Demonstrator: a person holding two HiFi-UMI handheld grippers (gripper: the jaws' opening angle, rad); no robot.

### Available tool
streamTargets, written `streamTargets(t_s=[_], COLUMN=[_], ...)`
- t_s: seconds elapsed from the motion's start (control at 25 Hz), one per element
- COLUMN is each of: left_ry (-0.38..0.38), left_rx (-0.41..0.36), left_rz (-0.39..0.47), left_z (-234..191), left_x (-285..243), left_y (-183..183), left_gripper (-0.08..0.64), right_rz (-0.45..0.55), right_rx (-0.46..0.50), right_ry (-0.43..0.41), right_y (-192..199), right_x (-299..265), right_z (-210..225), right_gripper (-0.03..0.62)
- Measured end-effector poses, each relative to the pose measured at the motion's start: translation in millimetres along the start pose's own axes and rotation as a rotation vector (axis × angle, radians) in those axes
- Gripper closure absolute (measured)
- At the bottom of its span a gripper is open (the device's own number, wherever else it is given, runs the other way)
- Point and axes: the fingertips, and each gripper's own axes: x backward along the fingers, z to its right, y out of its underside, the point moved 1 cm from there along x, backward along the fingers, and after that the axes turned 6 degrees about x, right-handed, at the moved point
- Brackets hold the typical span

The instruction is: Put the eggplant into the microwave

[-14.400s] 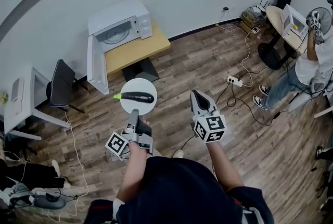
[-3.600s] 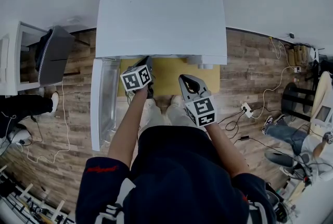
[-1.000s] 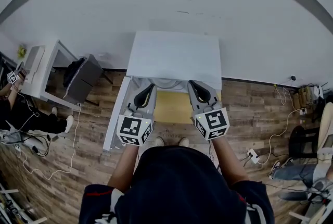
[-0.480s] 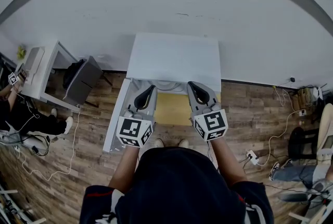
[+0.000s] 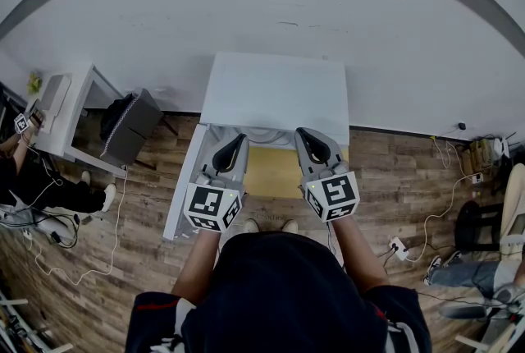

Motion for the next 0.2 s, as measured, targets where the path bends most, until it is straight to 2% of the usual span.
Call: streamTargets(t_s=[0.2], left_ry=[0.003], left_rx=[0.006], left_rz=[-0.004], left_z=[1.6], left_x=[4.2], left_y=[1.9], left_gripper=[0.543], right_rz=[0.001], right_rx=[-0.001], right_ry=[0.001], right_y=[0.8], right_x=[3.1], right_z=[-4.2], right_gripper=[0.581])
